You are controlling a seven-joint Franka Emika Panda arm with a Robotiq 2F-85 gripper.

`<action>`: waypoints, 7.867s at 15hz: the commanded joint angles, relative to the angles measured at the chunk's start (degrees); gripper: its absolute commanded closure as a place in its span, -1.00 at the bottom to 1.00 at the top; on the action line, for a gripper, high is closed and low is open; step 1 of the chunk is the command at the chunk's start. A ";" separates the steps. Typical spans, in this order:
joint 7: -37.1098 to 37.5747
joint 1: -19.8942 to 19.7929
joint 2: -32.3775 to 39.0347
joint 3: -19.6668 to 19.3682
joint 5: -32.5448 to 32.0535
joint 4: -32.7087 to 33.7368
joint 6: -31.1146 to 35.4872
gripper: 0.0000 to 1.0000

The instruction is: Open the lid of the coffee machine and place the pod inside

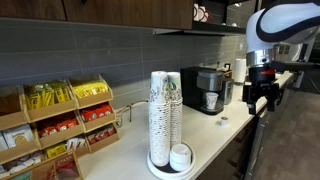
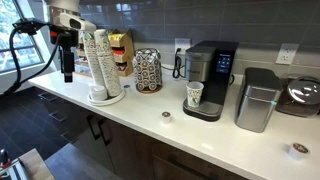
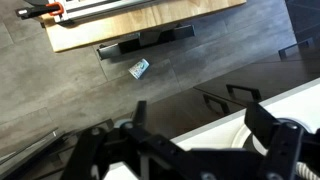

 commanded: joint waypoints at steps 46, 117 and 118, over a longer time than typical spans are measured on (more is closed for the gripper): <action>-8.35 -3.94 28.09 -15.50 49.98 15.16 67.35 -1.00; -27.56 -11.15 35.23 -14.57 48.53 31.61 41.13 -1.00; -27.58 -11.11 35.04 -14.51 48.14 31.40 41.09 -1.00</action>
